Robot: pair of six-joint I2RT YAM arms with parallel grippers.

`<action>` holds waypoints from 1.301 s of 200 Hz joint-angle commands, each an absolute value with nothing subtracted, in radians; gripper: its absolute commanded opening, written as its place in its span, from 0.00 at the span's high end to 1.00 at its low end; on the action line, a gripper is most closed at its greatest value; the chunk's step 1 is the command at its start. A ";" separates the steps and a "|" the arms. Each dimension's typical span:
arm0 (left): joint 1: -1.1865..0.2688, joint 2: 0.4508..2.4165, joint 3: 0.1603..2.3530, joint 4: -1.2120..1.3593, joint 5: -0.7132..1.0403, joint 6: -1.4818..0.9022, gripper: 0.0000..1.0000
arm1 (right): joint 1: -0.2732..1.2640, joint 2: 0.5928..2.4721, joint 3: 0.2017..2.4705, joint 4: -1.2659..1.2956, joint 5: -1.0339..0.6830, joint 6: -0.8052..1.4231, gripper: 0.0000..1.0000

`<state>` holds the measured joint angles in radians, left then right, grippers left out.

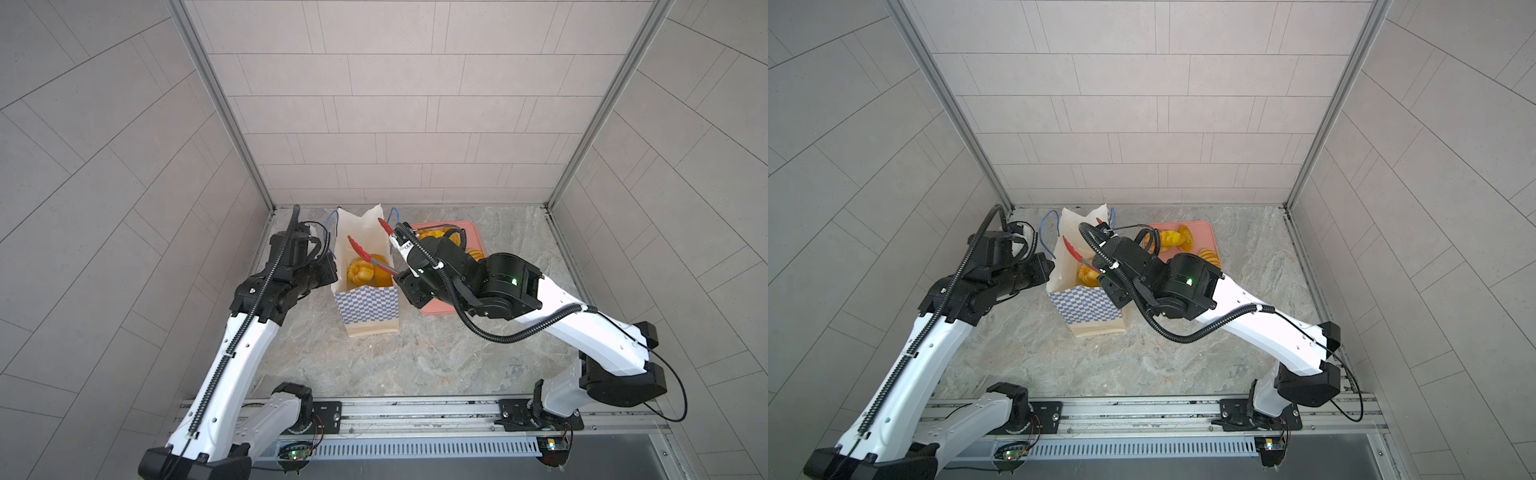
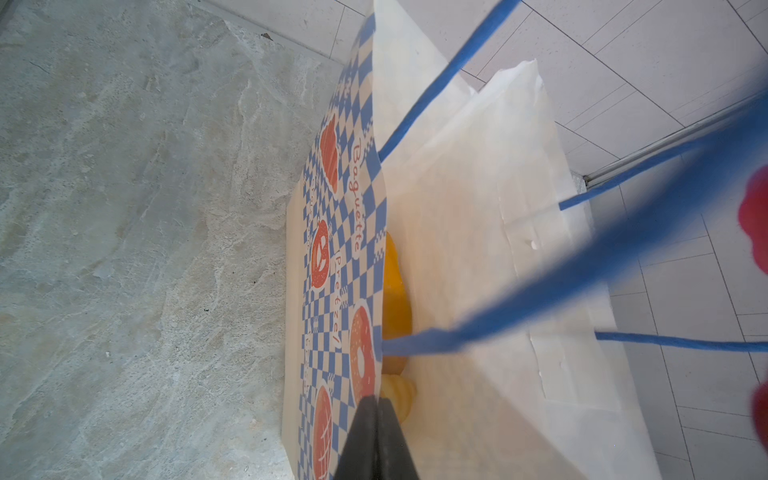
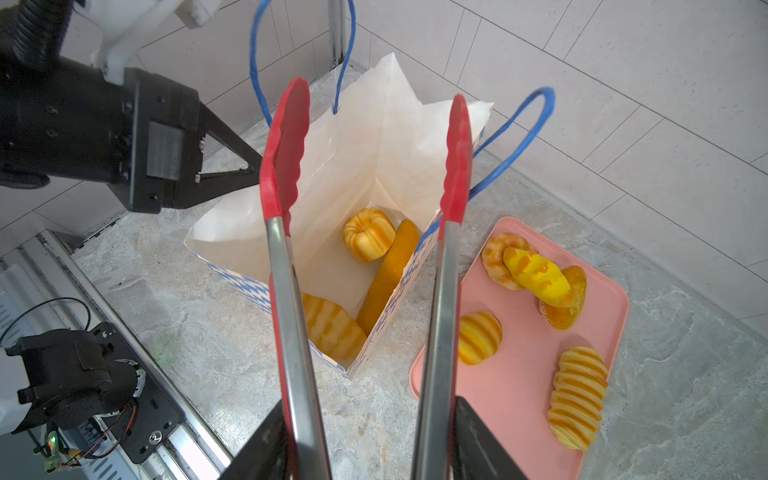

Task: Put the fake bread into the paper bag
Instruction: 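Withdraw the empty right tongs from the bag back over the pink tray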

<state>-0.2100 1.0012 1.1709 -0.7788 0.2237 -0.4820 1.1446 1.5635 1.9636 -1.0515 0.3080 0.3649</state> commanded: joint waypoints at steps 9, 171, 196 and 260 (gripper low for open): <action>-0.212 0.986 1.159 -0.775 0.219 -0.484 0.93 | 1.149 1.527 1.969 -1.018 0.347 0.356 0.44; -0.212 0.989 1.165 -0.775 0.219 -0.485 0.86 | 1.122 1.402 1.964 -0.958 0.464 0.293 0.44; -0.212 0.989 1.167 -0.774 0.218 -0.486 0.80 | 1.096 1.378 1.942 -0.959 0.473 0.296 0.45; -0.212 0.994 1.185 -0.780 0.219 -0.485 0.73 | 1.003 1.314 1.849 -0.957 0.464 0.320 0.45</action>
